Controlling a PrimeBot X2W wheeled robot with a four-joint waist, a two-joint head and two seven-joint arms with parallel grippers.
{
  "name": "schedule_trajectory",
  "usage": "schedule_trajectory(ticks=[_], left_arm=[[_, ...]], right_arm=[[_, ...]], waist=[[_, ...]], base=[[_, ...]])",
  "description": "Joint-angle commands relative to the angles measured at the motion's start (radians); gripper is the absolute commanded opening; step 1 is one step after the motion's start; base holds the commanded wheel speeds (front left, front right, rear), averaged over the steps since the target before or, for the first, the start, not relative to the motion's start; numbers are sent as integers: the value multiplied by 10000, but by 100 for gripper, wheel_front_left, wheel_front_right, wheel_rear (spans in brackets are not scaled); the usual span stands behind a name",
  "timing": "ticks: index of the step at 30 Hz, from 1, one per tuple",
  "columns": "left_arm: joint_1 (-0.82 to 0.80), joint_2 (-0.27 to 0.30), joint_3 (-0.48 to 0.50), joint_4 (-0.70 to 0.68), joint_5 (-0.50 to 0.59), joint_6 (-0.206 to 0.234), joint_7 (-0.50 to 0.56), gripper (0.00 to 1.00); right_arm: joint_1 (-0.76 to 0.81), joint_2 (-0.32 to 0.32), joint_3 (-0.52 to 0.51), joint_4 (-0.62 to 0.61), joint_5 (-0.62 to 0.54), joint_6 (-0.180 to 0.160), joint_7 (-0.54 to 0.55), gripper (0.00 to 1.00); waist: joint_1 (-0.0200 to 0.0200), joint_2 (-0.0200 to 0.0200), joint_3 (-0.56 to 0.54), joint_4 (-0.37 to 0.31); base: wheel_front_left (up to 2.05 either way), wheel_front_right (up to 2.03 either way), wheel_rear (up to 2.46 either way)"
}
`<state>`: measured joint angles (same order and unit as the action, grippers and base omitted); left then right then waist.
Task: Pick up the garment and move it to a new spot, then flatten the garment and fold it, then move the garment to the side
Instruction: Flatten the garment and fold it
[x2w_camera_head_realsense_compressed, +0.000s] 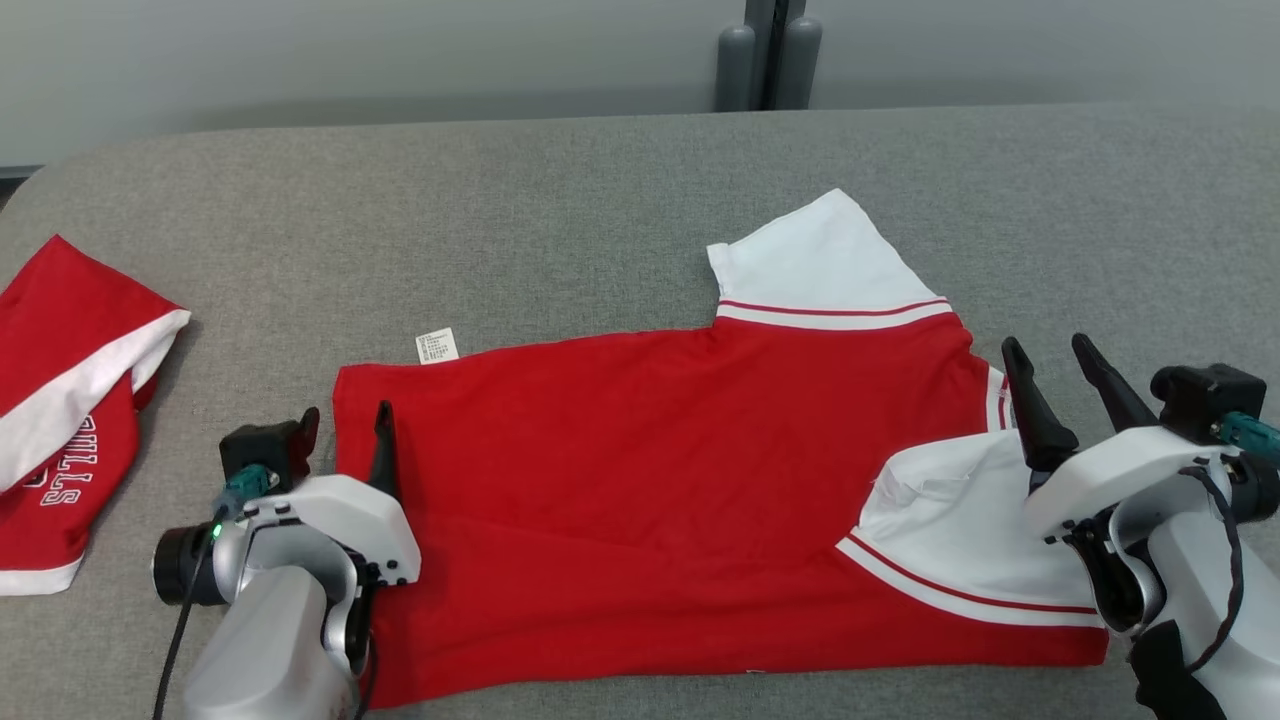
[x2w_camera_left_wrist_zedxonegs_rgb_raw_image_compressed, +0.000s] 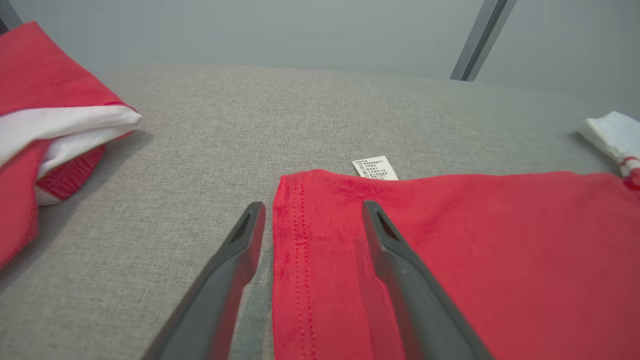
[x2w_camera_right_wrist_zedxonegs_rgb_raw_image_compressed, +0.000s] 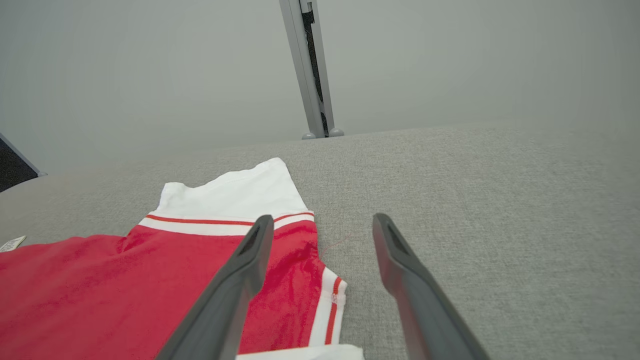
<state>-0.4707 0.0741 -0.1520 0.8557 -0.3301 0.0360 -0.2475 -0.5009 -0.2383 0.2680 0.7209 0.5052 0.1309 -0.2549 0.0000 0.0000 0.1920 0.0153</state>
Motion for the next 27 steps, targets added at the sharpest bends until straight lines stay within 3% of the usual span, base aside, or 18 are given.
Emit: schedule_trajectory(ticks=[1,10,18,19,20,21,22,27], left_arm=[[-409,165,-105,305,172,25,176,100],[-2130,328,-119,2087,-106,-280,1017,100],[-2687,246,-257,2820,-157,-458,916,100],[-2747,221,-314,2876,-117,-500,846,86],[-2810,205,-393,2929,-53,-532,784,50],[-2862,178,-437,2970,-47,-573,712,21],[-2925,147,-514,3002,-4,-620,640,0],[-3297,-12,-784,3000,54,-742,280,0]], right_arm=[[-219,-8,78,84,-7,-4,42,100],[-1182,-11,598,479,215,-4,-29,100],[-1744,-168,1022,704,419,-4,10,100],[-1888,-222,1105,724,435,-4,49,100],[-2047,-275,1176,760,482,-4,106,100],[-2217,-341,1255,801,504,-4,204,100],[-2414,-426,1341,839,507,-4,277,100],[-3498,-805,1738,1347,653,-4,1034,100]], waist=[[0,0,205,-54],[0,0,853,-17],[0,0,1220,112],[0,0,1284,149],[0,0,1343,192],[0,0,1403,242],[0,0,1469,297],[0,0,1811,732]], base=[[0,0,0],[0,0,0],[0,0,0],[0,0,0],[0,0,0],[0,0,0],[0,0,0],[0,0,0]])
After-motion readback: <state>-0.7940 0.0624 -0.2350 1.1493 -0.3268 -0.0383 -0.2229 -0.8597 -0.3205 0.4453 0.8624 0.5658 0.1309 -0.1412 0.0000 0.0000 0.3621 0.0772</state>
